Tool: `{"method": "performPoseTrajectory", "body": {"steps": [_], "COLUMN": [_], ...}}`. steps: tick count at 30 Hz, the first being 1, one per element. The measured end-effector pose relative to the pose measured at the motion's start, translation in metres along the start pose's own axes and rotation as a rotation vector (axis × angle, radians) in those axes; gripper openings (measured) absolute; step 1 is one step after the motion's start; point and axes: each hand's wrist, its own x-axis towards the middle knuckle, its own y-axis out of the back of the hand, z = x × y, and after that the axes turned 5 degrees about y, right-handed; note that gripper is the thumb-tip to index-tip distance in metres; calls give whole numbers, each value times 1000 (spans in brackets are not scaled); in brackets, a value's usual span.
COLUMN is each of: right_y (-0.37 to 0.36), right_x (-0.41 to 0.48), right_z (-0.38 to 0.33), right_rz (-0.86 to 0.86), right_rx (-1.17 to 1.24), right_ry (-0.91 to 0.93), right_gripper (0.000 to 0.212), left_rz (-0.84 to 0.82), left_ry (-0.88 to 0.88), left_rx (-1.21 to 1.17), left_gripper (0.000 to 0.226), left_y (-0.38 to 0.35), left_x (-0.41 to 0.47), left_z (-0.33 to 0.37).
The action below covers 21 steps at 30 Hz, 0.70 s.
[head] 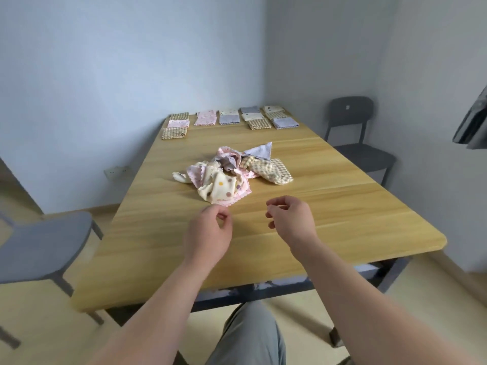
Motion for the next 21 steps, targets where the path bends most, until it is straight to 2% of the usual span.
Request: {"method": "performPoseTrajectory", "body": {"steps": [4,9,14,18,21], "right_y": [-10,-16,-19,-24,-31], "right_x": [-19,-37,-30,-19,-12], "right_z": [-9,-21,-28,-29,-29], "right_rz": [9,9,15,21,19], "right_rx": [17,24,5,-22,-39], "right_ry": [38,73,77,54,44], "right_gripper": [15,15,16,16,16], "left_rz": [-11,-33,-1,-120,-141], "left_ry": [-18,-56,-87,-148,-244], "left_rx": [-24,21,209,431,650], "left_gripper": [5,16,23,35,37], "left_y": [5,23,30,22,17], "left_x": [-23,-23,2,39,70], "left_z": [-7,-8,-9,-4,4]}}
